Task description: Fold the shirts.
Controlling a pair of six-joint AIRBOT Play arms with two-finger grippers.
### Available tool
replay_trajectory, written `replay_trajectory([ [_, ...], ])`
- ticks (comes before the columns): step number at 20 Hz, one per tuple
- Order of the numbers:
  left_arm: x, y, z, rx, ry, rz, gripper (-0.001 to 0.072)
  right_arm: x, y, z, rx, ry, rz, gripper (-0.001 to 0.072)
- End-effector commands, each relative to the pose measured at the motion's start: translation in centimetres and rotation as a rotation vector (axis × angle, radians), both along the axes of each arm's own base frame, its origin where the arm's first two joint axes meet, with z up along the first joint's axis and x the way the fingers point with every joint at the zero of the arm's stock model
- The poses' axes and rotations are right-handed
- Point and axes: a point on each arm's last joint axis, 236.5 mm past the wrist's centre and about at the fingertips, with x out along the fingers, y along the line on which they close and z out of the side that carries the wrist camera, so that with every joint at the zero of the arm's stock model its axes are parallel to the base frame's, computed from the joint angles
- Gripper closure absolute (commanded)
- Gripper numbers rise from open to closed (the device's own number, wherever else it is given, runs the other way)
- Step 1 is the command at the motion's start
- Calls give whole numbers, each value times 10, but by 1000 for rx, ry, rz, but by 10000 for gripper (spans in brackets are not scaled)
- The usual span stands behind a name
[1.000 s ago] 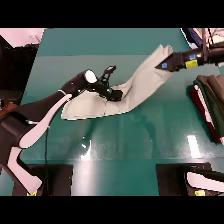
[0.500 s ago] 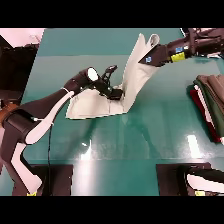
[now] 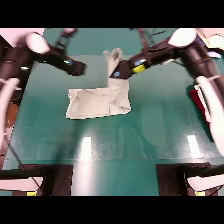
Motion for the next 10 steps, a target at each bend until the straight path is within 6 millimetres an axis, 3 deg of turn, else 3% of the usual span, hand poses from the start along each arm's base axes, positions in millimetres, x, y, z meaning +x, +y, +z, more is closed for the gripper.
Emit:
replay_trajectory([
  [1, -24, 98, 53, 154, -80, 137, 682, -10, 66, -36, -7, 14, 110, 698],
  [4, -37, 133, 77, 158, -113, 218, 682, -22, 116, -84, -24, 51, 186, 695],
  [6, -39, 139, 79, 152, -113, 233, 682, -29, 146, -114, -19, 69, 190, 690],
  [7, -40, 138, 78, 152, -111, 232, 682, -31, 162, -122, 7, 78, 177, 653],
  [8, -39, 137, 79, 147, -115, 231, 682, -34, 176, -122, 49, 87, 167, 373],
  [9, -38, 133, 80, 131, -117, 226, 682, -35, 186, -118, 90, 95, 152, 151],
  [10, -38, 133, 81, 126, -120, 225, 682, -33, 191, -113, 116, 95, 139, 75],
])
